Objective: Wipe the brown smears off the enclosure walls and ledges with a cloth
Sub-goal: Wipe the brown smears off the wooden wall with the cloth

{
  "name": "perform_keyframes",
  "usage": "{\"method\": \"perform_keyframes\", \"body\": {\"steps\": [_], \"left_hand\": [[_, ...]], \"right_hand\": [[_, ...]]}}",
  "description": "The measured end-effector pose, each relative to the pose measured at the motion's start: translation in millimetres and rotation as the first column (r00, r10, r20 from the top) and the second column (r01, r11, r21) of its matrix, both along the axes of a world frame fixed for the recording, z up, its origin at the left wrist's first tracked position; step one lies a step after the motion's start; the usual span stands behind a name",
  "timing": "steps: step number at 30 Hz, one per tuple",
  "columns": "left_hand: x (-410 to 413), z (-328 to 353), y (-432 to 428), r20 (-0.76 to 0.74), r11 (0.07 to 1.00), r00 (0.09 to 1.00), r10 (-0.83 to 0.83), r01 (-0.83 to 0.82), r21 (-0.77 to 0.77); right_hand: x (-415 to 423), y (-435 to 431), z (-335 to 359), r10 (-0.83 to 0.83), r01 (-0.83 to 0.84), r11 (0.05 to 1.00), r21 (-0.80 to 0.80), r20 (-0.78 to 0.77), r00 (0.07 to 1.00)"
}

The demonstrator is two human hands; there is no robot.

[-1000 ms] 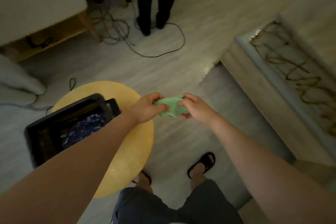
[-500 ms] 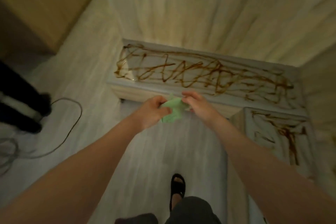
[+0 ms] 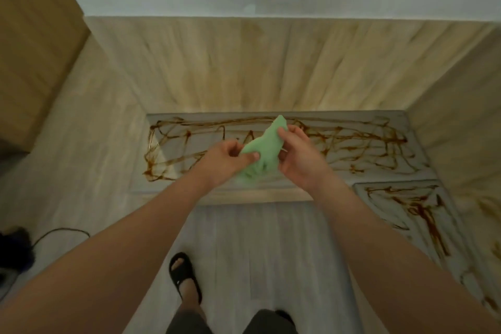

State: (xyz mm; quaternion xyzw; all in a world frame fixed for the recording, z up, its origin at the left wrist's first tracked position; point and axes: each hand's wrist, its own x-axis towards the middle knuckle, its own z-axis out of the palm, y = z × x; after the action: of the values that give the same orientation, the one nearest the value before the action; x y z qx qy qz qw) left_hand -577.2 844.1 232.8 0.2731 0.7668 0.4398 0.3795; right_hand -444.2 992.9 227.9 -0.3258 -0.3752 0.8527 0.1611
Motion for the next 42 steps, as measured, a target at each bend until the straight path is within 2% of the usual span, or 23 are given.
{"method": "perform_keyframes", "body": {"steps": [3, 5, 7, 8, 13, 18, 20, 23, 26, 29, 32, 34, 37, 39, 40, 42], "left_hand": [[-60.0, 14.6, -3.4, 0.063, 0.998, 0.997, -0.049, 0.046, 0.05], [-109.1, 31.1, -10.0, 0.257, 0.989, 0.965, -0.052, 0.014, 0.149], [-151.9, 45.8, -10.9, 0.486, 0.971, 0.873, -0.043, -0.078, 0.226], [-176.0, 53.6, -11.5, 0.531, 0.971, 0.845, -0.056, -0.079, 0.227], [-249.2, 73.8, -11.4, 0.536, 0.943, 0.781, -0.322, 0.218, 0.249], [-302.6, 78.2, -6.9, 0.548, 0.92, 0.758, -0.354, 0.178, 0.348], [-315.8, 79.0, -1.1, 0.549, 0.907, 0.745, -0.38, 0.185, 0.377], [-331.8, 85.3, 10.6, 0.504, 0.928, 0.809, -0.304, 0.132, 0.349], [-353.8, 94.6, 24.7, 0.314, 0.934, 0.911, -0.268, 0.165, 0.318], [-375.1, 107.3, 37.2, 0.238, 0.939, 0.945, -0.224, 0.144, 0.313], [-388.6, 118.5, 49.1, 0.296, 0.951, 0.941, -0.164, 0.071, 0.302], [-403.4, 120.4, 55.1, 0.32, 0.961, 0.944, -0.079, -0.013, 0.276], [-427.8, 115.1, 55.5, 0.465, 0.983, 0.885, 0.021, -0.103, 0.153], [-433.1, 105.8, 53.6, 0.636, 0.993, 0.768, 0.082, -0.119, 0.016], [-432.4, 101.7, 52.1, 0.675, 0.992, 0.73, 0.106, -0.123, -0.022], [-433.7, 92.0, 55.3, 0.675, 0.988, 0.725, 0.137, -0.15, -0.039]], "right_hand": [[-48.9, -7.7, 14.5, -0.024, 0.024, 0.999, 0.029, 0.0, 1.0], [-90.5, -17.3, 31.4, -0.032, 0.032, 0.996, 0.08, 0.003, 0.999], [-124.1, -25.6, 49.2, -0.025, 0.031, 0.991, 0.131, -0.042, 0.999], [-142.8, -29.9, 58.1, -0.013, 0.025, 0.987, 0.16, -0.075, 0.997], [-206.2, -39.3, 89.7, 0.039, -0.011, 0.978, 0.207, -0.129, 0.991], [-246.6, -21.1, 96.6, -0.065, 0.085, 0.981, 0.174, -0.113, 0.991], [-259.7, -13.6, 90.8, -0.078, 0.086, 0.971, 0.224, -0.045, 0.996], [-281.4, -3.0, 81.9, -0.065, 0.049, 0.963, 0.266, 0.05, 0.997], [-305.7, 10.9, 75.9, -0.079, 0.064, 0.974, 0.218, 0.062, 0.995], [-330.4, 24.8, 65.2, -0.053, 0.042, 0.987, 0.156, 0.07, 0.996], [-354.1, 26.2, 53.8, 0.149, -0.15, 0.984, 0.098, 0.014, 0.989], [-372.9, 27.9, 51.8, 0.205, -0.195, 0.973, 0.123, -0.081, 0.975], [-400.9, 31.5, 59.4, 0.179, -0.156, 0.976, 0.15, -0.157, 0.971], [-417.1, 34.7, 64.4, 0.178, -0.15, 0.965, 0.215, -0.117, 0.977], [-422.3, 37.0, 65.1, 0.168, -0.142, 0.958, 0.248, -0.085, 0.982], [-430.0, 45.5, 64.2, 0.121, -0.11, 0.944, 0.311, -0.016, 0.992]]}}
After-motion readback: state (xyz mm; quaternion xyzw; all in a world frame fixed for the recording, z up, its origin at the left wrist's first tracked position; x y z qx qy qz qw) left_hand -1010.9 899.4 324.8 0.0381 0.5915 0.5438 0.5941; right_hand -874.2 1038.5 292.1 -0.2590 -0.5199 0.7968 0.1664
